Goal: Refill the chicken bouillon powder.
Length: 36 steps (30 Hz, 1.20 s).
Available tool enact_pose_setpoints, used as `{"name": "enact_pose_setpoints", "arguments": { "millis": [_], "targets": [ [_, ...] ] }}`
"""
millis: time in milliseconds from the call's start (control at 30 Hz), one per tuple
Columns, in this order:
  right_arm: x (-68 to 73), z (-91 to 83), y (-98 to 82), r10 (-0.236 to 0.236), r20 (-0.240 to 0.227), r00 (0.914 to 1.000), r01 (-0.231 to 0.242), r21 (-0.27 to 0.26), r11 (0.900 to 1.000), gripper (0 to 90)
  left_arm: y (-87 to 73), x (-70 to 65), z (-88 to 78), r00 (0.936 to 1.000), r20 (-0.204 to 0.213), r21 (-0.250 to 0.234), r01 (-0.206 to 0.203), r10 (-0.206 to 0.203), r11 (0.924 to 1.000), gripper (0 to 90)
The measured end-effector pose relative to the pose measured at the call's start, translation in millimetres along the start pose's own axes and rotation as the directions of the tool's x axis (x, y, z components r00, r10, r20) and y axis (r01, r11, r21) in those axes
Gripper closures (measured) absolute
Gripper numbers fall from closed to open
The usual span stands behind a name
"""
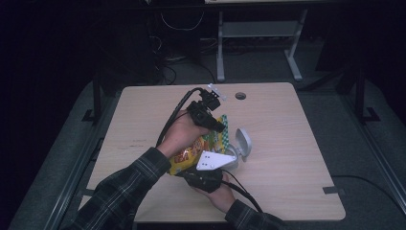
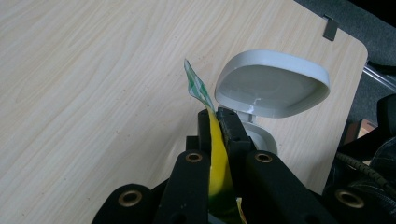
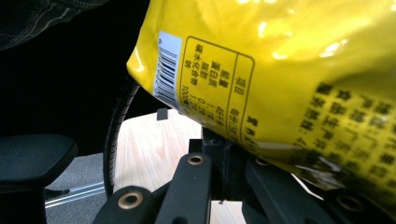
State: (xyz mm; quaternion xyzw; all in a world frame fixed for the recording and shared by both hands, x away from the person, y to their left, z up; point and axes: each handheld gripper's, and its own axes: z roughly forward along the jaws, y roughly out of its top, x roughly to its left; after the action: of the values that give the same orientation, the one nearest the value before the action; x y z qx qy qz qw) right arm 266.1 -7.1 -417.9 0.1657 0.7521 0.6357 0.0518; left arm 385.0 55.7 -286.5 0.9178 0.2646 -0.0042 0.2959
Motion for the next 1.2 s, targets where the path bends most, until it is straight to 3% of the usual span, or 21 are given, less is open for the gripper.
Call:
{"name": "enact_pose_setpoints", "arguments": {
  "millis": [1200],
  "targets": [
    [-0.1, -0.3, -0.5, 0.017, -0.009, 0.9998, -0.017, -0.006, 1.000, 90.0, 0.6, -0.7, 0.9, 1.0000, -0.002, 0.000, 0.004, -0.004, 1.0000, 89.7]
  ]
}}
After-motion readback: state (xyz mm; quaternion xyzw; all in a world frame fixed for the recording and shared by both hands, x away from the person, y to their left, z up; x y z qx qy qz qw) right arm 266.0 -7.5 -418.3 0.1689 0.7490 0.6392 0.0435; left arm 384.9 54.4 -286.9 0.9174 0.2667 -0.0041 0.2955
